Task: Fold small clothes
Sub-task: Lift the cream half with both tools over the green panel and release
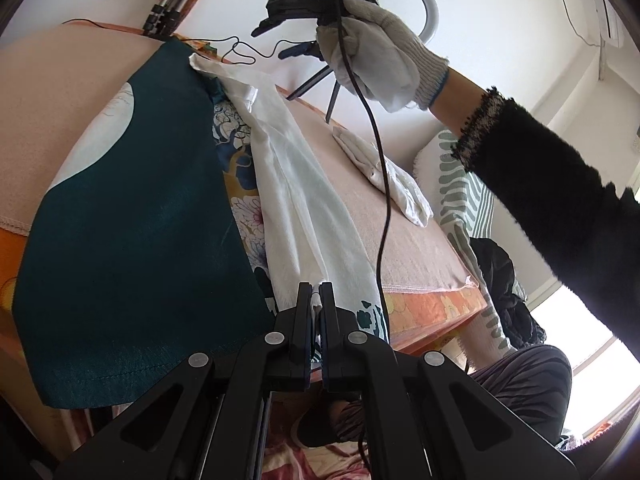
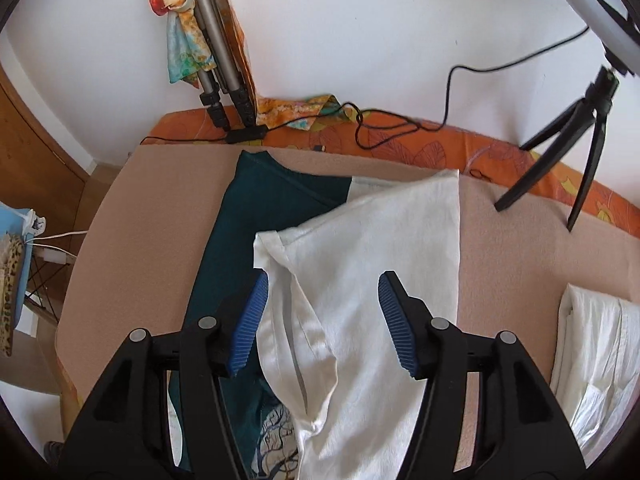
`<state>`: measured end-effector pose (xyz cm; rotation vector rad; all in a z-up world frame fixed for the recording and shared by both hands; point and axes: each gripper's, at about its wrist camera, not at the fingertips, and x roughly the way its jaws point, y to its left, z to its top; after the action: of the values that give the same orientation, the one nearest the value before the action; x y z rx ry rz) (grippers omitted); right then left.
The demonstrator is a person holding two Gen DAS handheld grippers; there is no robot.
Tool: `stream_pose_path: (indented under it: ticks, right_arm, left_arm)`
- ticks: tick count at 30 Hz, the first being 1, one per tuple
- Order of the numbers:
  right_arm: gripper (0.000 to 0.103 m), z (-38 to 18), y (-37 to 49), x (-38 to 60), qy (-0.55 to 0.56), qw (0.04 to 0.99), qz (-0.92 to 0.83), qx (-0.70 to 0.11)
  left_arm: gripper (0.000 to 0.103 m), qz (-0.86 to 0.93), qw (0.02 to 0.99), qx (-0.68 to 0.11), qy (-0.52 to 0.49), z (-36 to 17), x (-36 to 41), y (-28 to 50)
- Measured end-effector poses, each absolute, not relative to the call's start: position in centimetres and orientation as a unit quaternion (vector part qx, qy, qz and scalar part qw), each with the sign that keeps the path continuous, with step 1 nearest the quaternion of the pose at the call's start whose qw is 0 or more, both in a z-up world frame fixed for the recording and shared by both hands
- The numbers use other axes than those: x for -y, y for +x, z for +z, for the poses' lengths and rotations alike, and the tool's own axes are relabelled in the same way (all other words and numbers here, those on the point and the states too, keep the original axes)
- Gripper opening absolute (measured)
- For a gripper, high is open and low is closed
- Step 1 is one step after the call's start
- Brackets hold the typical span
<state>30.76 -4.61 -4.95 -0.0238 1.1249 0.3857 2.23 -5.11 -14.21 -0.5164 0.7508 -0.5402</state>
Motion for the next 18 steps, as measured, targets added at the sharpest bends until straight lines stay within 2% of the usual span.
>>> stream_pose_path:
  ticks: [6,9,12,14,18]
  right_arm:
    - [0.060,-10.8,27.2,4.5,-0.007,0.788,0.198,-0.583]
    - [0.060,-11.8,26.2,3.4,0.041,0.765,0.256,-0.590]
    - [0.060,-9.9,24.2,2.9,0.087,0.750,0.328,-0.568]
    - [0.060,-7.9,22.5,3.2,0.077,0.757,0.345,-0.549]
    - [0.060,-4.5,18.7,6.2,0.065,0.787,0.326,-0.520]
  left_arm:
    - [0.002,-0.250,0.868,-0.355,-0.241,-13.9,5.2,1.7]
    - [0.002,-0.247,0.869,-0.358,-0.235,-13.9,5.4,1.4]
    - [0.004,-0.248,0.866,-0.367,-0.232,-13.8,5.5,0.9]
    - [0.008,-0.251,0.864,-0.373,-0.228,-13.7,5.6,0.5]
    - [0.008,-0.261,0.863,-0.372,-0.221,-13.3,5.6,-0.3]
